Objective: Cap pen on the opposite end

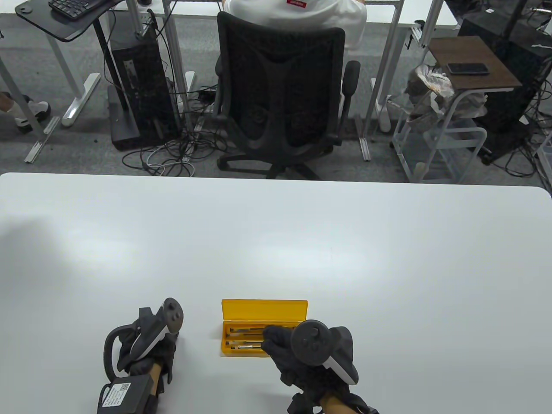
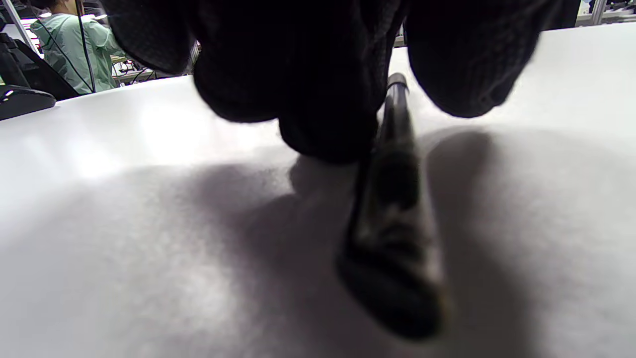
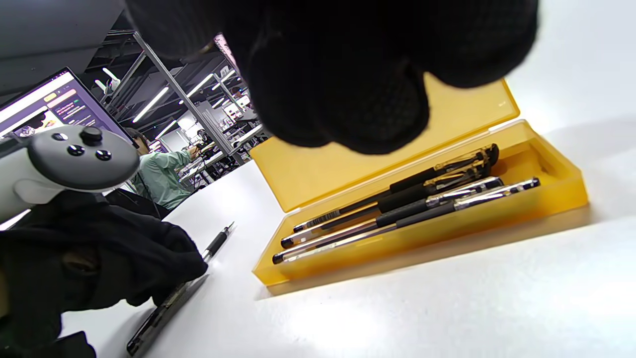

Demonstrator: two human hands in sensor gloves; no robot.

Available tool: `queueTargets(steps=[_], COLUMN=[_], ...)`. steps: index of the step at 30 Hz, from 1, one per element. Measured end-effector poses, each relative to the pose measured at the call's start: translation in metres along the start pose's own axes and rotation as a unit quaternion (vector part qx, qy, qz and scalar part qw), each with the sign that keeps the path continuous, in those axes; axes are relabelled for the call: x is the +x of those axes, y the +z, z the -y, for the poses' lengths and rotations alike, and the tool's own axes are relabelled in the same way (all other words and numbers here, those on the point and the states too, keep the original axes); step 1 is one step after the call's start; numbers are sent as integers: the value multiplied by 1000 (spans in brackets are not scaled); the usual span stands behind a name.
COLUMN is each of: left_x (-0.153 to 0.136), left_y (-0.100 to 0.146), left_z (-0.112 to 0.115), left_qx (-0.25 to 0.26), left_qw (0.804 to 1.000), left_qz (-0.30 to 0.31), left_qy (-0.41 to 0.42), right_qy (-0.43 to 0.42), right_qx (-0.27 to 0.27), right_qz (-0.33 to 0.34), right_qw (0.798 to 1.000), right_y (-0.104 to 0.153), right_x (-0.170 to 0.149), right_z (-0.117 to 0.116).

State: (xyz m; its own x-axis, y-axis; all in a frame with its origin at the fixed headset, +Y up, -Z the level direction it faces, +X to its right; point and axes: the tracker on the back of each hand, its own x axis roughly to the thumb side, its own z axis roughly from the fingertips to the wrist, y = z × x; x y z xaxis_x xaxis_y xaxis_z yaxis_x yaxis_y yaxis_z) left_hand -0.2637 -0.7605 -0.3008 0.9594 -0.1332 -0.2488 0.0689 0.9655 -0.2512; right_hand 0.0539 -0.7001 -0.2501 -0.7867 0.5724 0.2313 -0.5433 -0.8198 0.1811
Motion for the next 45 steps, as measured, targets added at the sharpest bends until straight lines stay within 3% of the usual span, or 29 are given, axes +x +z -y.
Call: queueTargets(steps=[6, 10, 13, 17, 21, 29, 32, 35, 38, 41, 45], left_x=[9, 37, 66, 93, 95, 100, 96, 93, 93, 93, 93], left_y=[23, 48, 59, 62, 52, 44, 40, 38, 38, 38, 38], left_z=[-33, -48, -44, -20, -6, 8, 8, 8, 9, 9, 9], left_qx=[42, 87, 108, 116, 101, 35, 17, 8, 15, 17, 15], left_qw=[999, 989, 970, 958, 962, 970, 972, 973, 973, 973, 974], left_qz=[21, 100, 211, 263, 253, 241, 236, 231, 229, 229, 226], left_qy=[15, 66, 47, 7, -13, -22, -7, 9, 2, -2, 4], right_qy=[12, 8, 24, 70, 139, 310, 360, 365, 400, 372, 373], right_qx=[-5, -14, -28, -50, -34, 91, 67, 56, 56, 80, 97], right_qz=[-6, -20, -30, -41, -58, -89, -95, -86, -92, -97, -97], right_qw=[1000, 1000, 999, 995, 988, 942, 926, 926, 910, 919, 918], right_y=[0, -1, -1, -1, -6, -33, -43, -46, -49, -51, -52], right_x=[-1, -4, -5, -4, -1, 11, 4, -5, -14, -19, -19], right_z=[2, 4, 8, 13, 12, -16, -29, -42, -52, -57, -61])
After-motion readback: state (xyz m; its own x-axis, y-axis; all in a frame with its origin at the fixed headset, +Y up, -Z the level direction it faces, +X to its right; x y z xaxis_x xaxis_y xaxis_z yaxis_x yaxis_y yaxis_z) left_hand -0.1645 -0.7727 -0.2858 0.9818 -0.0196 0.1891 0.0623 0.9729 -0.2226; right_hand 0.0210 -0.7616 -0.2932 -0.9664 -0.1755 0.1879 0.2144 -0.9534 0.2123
